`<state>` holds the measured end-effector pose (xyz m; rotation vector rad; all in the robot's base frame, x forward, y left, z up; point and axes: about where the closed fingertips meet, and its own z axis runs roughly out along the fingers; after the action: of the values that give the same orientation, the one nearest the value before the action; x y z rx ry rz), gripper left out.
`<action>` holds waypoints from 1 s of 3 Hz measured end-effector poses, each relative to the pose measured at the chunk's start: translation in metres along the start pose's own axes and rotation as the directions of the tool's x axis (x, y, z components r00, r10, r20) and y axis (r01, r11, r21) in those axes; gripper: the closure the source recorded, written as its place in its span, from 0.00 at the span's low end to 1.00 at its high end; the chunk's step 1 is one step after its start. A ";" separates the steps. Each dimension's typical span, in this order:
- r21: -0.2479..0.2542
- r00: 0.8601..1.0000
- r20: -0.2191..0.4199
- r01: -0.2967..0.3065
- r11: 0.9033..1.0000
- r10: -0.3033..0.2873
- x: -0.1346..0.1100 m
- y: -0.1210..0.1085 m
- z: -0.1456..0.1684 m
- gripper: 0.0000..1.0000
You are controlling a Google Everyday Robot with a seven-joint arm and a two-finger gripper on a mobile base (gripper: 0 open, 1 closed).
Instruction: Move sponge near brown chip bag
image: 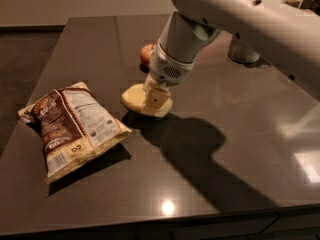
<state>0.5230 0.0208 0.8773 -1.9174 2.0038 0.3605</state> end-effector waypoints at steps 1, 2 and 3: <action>-0.058 1.000 0.022 0.012 0.998 -0.011 0.007 -0.003 0.004 0.37; -0.105 0.999 0.048 0.030 0.994 -0.025 0.011 -0.004 0.007 0.15; -0.107 0.998 0.049 0.033 0.994 -0.028 0.010 -0.004 0.008 0.00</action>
Offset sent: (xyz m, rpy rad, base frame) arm 0.0064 -0.0143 -0.0140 0.0797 0.1284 0.1138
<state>0.5271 0.0146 0.8662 -1.9814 1.9598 0.5108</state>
